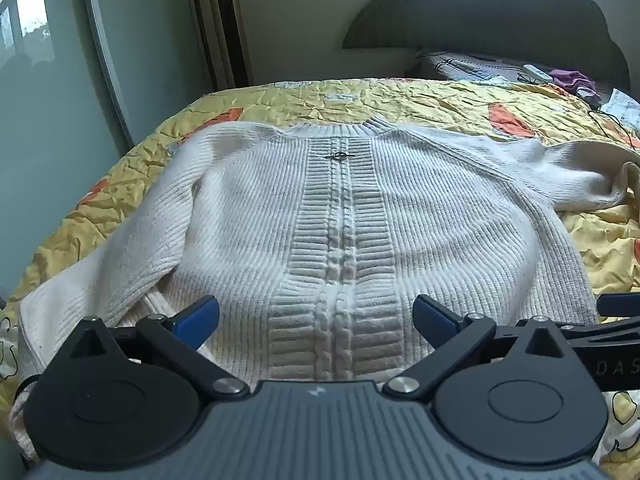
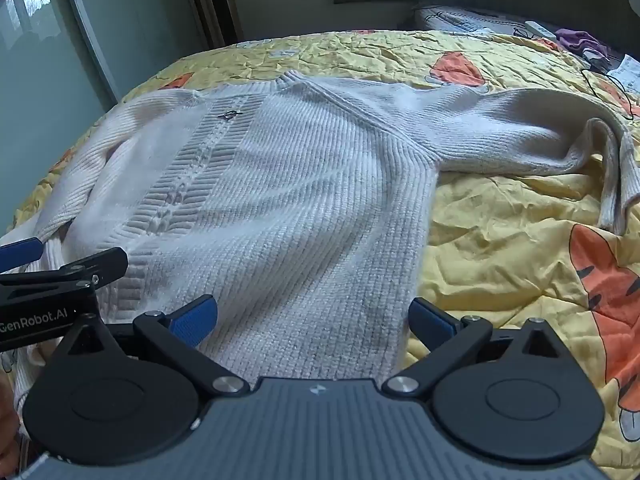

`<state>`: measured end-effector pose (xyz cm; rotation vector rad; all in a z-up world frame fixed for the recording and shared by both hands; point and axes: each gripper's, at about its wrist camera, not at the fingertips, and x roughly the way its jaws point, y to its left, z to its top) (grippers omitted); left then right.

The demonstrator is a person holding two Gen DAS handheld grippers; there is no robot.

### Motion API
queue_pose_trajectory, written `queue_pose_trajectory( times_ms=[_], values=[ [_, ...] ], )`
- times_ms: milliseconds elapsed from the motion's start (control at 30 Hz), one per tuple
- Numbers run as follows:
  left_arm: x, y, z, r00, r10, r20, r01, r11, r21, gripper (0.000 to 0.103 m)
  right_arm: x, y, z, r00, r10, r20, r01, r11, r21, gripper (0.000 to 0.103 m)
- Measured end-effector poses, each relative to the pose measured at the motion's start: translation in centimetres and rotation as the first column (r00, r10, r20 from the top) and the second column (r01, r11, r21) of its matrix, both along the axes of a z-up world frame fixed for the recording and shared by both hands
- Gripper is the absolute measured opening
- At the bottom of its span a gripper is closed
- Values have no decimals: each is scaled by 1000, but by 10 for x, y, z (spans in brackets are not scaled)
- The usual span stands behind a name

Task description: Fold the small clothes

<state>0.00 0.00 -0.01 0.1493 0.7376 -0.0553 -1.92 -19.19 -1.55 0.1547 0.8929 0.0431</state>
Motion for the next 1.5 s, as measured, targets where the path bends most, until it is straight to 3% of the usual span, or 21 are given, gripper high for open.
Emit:
queue_pose_trajectory(
  times_ms=[233,1000,1200,1500],
  values=[
    [-3,2,1,1000,-29,-6,29,999,-33,103,-2,0,2,1000,-4,0,4,1000,-4,103],
    [-1,3,-2,1000,-15,3,15,1000,3,103,-2,0,-2,1000,-4,-5,4,1000,-10,103],
    [0,6,-3,1000,-12,-26,12,1000,-28,103,-2,-1,-3,1000,-6,-10,6,1000,-8,103],
    [-2,2,-3,1000,-9,-3,9,1000,12,103,-1,-2,-4,1000,-7,-13,7,1000,-7,103]
  ],
)
